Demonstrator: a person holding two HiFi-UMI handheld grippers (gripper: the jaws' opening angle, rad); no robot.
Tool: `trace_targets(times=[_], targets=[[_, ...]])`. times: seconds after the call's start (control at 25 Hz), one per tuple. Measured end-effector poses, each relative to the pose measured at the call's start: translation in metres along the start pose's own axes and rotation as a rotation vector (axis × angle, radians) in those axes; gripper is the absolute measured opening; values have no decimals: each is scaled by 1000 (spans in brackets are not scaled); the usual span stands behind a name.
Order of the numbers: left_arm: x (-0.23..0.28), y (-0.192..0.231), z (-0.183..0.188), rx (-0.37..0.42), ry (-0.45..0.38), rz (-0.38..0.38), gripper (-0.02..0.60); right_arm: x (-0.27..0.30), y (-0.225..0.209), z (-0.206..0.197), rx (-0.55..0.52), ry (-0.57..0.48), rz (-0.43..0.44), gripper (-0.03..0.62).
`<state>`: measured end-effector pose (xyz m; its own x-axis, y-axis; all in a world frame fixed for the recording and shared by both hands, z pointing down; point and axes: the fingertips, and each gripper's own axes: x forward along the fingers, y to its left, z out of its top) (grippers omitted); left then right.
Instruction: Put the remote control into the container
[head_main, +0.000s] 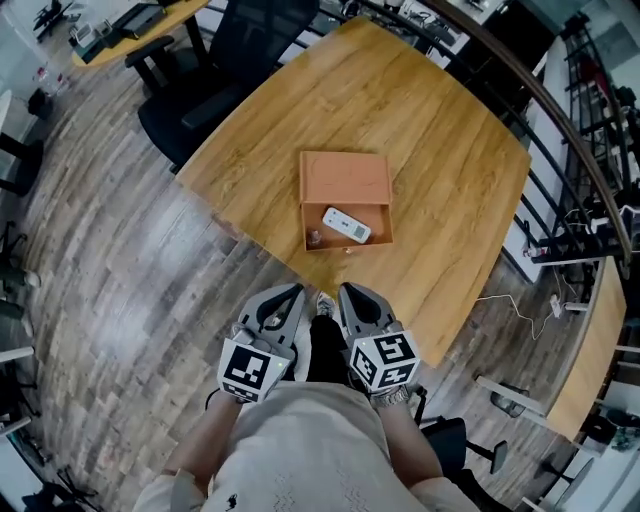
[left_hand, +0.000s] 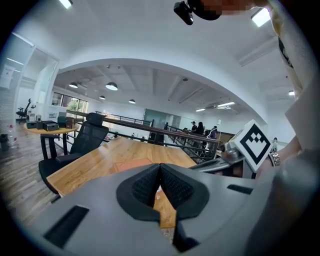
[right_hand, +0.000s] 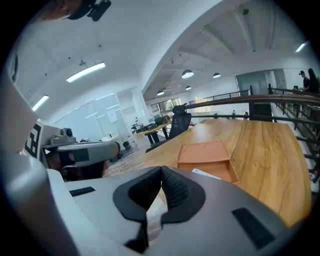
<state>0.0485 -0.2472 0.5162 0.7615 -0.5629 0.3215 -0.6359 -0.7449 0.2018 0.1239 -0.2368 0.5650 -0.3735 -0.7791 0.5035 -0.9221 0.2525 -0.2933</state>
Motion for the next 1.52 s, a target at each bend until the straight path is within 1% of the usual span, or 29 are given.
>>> trace_targets(times=[0.12,0.24,0.32,0.48,0.56,0.76,0.88,1.0,1.12,1.24,1.36,1.52], targets=[[-14,-14,14,23,-28,-46,11,-31,25,24,-29,-94,-25,18],[-7,-33,32,78,-73,-118,11,-59,28,50,-43,-205,-69,18],[-10,-53,47,103,-118,-151,11,-84,30,63,-48,-277,-95,18],[-24,-86,81,138,-205,-193,11,-133,31,93,-46,-445,-199,18],[-29,-97,93,142,-229,-202,11,-151,34,102,-45,-483,-232,18],[-32,-122,113,158,-273,-226,11,-180,39,102,-57,-511,-263,18],[-31,-132,112,183,-261,-235,11,-189,34,102,-56,-534,-292,18],[-30,-136,104,179,-255,-244,11,-189,34,100,-55,-529,-289,18],[-29,-136,99,185,-237,-242,11,-186,33,96,-48,-519,-279,18],[-28,-129,100,196,-222,-222,11,-182,36,100,-63,-517,-260,18],[-29,-120,102,184,-224,-200,11,-179,40,103,-77,-517,-246,18],[-27,-115,98,171,-218,-196,11,-175,36,103,-57,-515,-246,18]])
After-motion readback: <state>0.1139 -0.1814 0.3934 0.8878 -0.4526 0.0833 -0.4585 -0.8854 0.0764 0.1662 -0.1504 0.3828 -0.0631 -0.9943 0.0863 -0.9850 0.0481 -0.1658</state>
